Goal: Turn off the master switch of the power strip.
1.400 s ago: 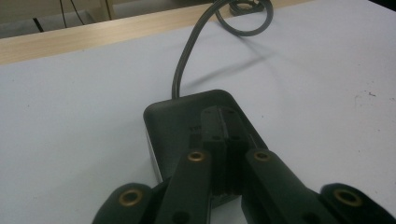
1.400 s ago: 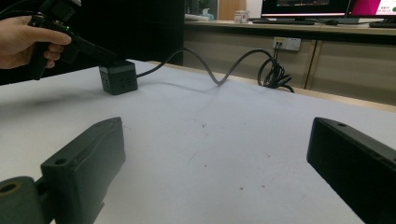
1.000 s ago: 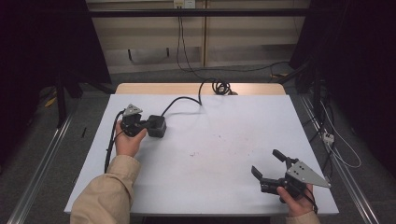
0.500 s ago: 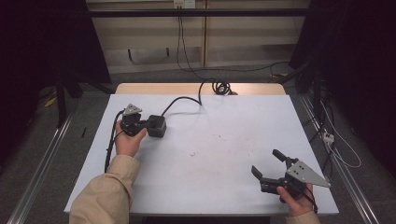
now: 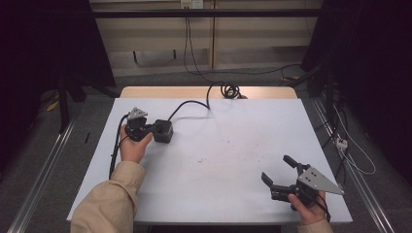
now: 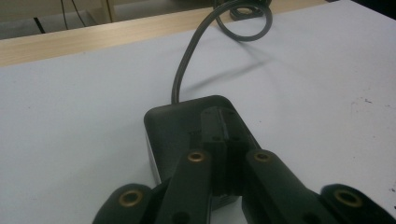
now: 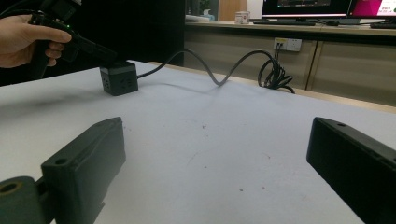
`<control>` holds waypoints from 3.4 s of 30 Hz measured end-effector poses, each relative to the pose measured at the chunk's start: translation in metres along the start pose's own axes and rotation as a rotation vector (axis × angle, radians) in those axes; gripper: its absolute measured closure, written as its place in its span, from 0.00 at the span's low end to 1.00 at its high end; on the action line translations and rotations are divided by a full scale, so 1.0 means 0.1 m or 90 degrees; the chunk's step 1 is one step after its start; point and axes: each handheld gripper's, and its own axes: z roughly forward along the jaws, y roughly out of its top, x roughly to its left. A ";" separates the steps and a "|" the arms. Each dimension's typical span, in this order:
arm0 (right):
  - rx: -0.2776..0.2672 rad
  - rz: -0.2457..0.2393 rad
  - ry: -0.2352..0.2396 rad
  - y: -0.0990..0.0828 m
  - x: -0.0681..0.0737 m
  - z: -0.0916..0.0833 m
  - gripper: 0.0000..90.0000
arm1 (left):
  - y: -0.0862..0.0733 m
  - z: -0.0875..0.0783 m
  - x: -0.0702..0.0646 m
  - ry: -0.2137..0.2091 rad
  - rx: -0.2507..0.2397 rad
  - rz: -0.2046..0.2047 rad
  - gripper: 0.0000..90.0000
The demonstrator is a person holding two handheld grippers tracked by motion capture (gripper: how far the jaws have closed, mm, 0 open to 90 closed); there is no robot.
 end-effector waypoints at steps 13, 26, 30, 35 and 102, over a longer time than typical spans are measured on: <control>0.001 -0.001 0.001 0.00 -0.01 0.00 0.05 | 0.03 -0.08 0.01 -0.021 -0.024 -0.017 0.99; 0.002 -0.002 0.001 0.00 0.00 0.01 0.05 | 0.05 -0.13 -0.05 -0.029 -0.019 -0.038 0.48; 0.000 -0.002 0.000 0.00 -0.01 0.01 0.05 | 0.05 -0.16 -0.10 -0.036 -0.024 -0.033 0.35; 0.001 -0.002 0.001 0.01 -0.01 0.01 0.05 | 0.05 -0.23 -0.16 -0.053 -0.029 -0.036 0.24; 0.005 -0.001 0.002 0.00 0.02 0.02 0.05 | -0.82 -0.94 -0.29 -0.100 -0.060 -0.001 0.10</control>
